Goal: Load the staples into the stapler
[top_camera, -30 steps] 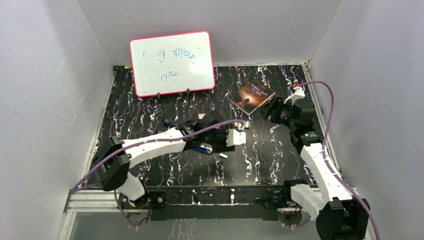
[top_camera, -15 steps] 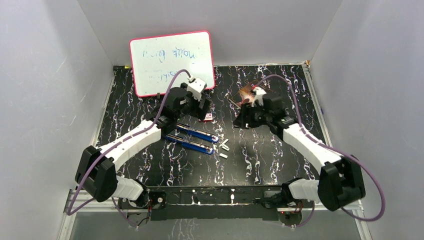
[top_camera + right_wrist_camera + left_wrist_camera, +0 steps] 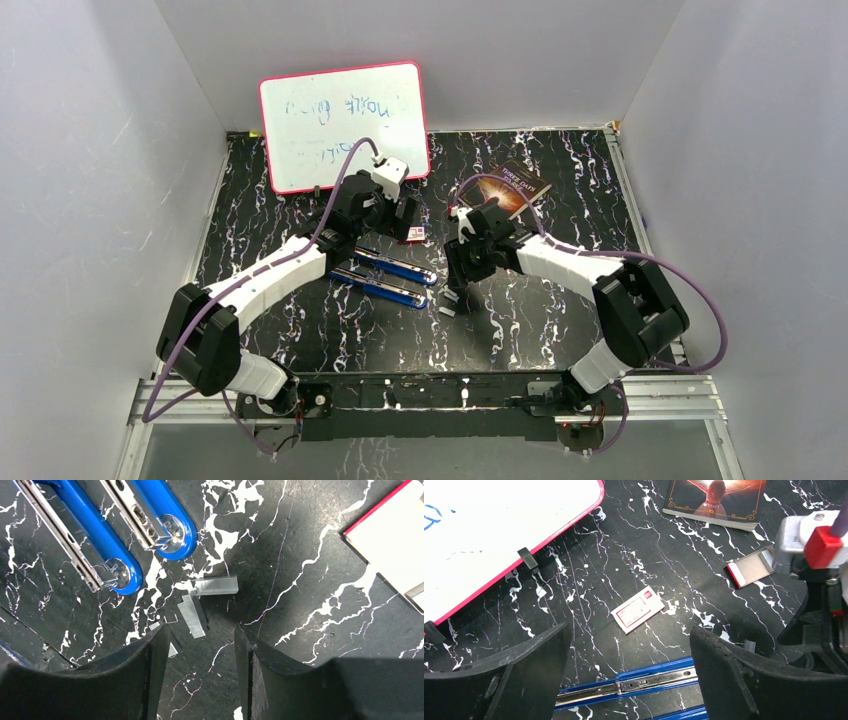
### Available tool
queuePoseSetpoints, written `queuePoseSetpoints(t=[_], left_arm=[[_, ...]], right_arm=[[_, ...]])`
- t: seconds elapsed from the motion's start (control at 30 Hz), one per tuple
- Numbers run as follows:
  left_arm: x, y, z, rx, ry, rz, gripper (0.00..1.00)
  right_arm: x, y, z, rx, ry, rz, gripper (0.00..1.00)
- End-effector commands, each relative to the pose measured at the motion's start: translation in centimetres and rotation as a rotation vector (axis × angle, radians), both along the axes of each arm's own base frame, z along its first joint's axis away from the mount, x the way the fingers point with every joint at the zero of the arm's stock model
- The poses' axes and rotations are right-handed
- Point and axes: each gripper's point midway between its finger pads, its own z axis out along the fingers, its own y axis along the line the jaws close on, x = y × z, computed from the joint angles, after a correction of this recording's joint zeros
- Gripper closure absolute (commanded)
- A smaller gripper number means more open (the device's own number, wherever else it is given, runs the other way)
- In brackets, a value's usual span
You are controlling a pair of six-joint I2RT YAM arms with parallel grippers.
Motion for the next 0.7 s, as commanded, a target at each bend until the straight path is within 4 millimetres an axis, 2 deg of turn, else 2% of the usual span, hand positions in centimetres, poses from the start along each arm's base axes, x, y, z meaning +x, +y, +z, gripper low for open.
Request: queuePoseSetpoints(t=[0.0, 0.27, 0.67], left_arm=[[0.2, 0.2, 0.8, 0.007, -0.020, 0.013, 0.13], [0.2, 0.4, 0.4, 0.028, -0.016, 0.010, 0.13], [0.2, 0.2, 0.1, 0.035, -0.004, -0.003, 0.13]], right_arm=[[1.0, 1.3, 1.0, 0.018, -0.021, 0.035, 0.43], [0.5, 1.9, -0.5, 0.027, 0.030, 0.058, 0.45], [0.2, 2.4, -1.3, 0.039, 0.058, 0.084, 0.48]])
